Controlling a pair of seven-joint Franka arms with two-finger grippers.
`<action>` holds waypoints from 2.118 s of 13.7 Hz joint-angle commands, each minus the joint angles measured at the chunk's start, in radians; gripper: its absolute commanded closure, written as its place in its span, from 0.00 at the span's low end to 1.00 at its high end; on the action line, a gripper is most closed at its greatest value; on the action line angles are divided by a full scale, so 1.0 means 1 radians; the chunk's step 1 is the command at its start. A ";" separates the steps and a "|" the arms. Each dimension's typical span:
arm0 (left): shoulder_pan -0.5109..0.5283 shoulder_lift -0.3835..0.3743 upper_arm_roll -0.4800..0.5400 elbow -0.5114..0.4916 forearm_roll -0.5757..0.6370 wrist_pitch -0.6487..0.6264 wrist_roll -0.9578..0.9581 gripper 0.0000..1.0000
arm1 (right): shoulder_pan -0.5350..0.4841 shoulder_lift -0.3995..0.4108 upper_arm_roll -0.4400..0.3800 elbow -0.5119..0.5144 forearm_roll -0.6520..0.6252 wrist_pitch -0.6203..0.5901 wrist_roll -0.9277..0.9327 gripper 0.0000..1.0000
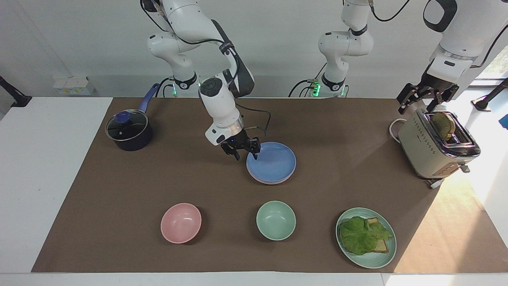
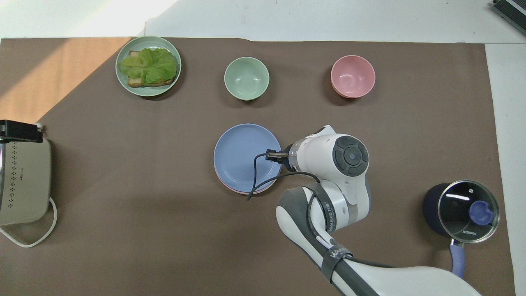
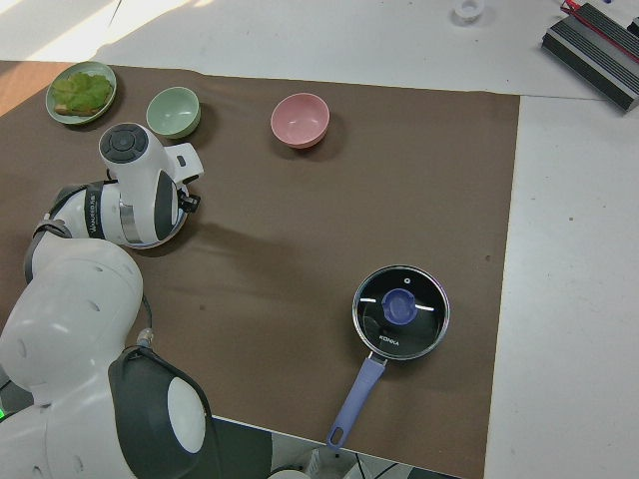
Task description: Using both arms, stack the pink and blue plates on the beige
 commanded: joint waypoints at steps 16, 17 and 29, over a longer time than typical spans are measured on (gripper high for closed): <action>0.009 0.000 -0.006 0.016 0.008 -0.021 0.004 0.00 | -0.428 -0.253 0.002 0.402 -0.361 -0.907 -0.186 0.00; 0.009 0.000 -0.006 0.016 0.008 -0.021 0.004 0.00 | -0.428 -0.253 0.004 0.425 -0.361 -0.945 -0.187 0.00; 0.009 0.000 -0.006 0.016 0.008 -0.021 0.004 0.00 | -0.431 -0.249 0.002 0.432 -0.341 -0.939 -0.273 0.00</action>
